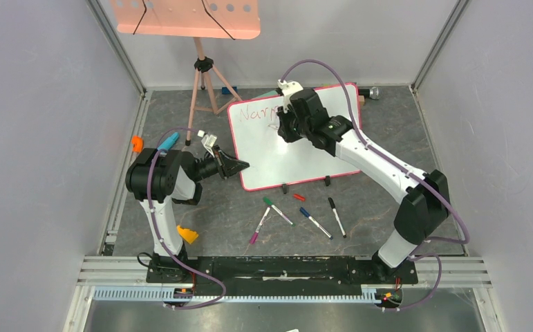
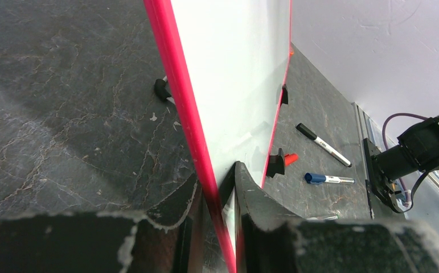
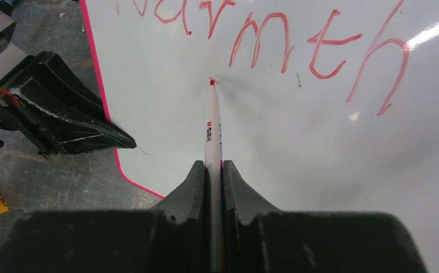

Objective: Write a sentence on the whiteboard

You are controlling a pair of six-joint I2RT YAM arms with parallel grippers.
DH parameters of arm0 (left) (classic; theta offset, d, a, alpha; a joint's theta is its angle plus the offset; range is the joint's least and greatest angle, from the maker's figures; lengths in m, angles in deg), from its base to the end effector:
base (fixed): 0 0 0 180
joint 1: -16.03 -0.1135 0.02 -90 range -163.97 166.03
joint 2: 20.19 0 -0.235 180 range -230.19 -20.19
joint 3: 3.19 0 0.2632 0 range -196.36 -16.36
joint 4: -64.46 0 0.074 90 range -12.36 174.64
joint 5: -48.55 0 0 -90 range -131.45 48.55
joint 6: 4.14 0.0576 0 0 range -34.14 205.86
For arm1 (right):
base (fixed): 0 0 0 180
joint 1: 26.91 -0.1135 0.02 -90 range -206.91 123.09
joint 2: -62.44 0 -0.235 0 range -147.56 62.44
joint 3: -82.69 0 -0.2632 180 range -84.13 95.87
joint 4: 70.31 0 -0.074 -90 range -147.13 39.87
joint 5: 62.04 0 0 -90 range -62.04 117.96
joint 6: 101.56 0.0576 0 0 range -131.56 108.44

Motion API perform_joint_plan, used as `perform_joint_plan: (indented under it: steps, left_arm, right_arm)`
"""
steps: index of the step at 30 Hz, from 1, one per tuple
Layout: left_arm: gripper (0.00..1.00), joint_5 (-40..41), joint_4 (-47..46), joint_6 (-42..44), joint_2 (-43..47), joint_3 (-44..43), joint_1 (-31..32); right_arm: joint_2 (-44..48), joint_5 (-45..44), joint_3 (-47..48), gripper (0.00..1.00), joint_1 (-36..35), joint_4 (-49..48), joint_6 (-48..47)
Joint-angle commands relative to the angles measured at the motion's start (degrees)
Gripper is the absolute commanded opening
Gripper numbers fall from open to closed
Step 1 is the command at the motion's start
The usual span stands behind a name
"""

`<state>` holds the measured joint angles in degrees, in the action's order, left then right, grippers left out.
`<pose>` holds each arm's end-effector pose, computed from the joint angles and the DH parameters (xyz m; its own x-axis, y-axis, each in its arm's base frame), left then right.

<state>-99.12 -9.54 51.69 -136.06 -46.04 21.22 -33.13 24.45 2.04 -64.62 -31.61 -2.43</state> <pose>0.2985 -0.0760 0.0750 -0.4856 -0.2575 -0.8354 0.7457 0.3766 -0.5496 0.3291 0.2500 0.2895 -0.5377 -0.2155 -0.8151 -0.4917 0.8655 0.0955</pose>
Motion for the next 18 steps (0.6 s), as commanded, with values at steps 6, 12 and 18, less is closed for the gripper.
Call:
perform_joint_plan:
  steps: [6, 12, 18]
  left_arm:
    - [0.04, 7.5, -2.0, 6.0, -1.9, -1.3, -1.1]
    - [0.04, 7.7, -2.0, 6.0, -2.0, -1.2, -1.1]
    - [0.04, 7.6, -2.0, 6.2, -1.8, -1.2, -1.1]
  right_arm:
    - [4.3, 2.6, -1.4, 0.0, 0.1, -3.5, -1.7]
    - [3.4, 3.0, -2.3, 0.0, 0.2, -2.1, -1.8]
    - [2.7, 2.1, -3.5, 0.0, 0.2, -1.9, -1.8]
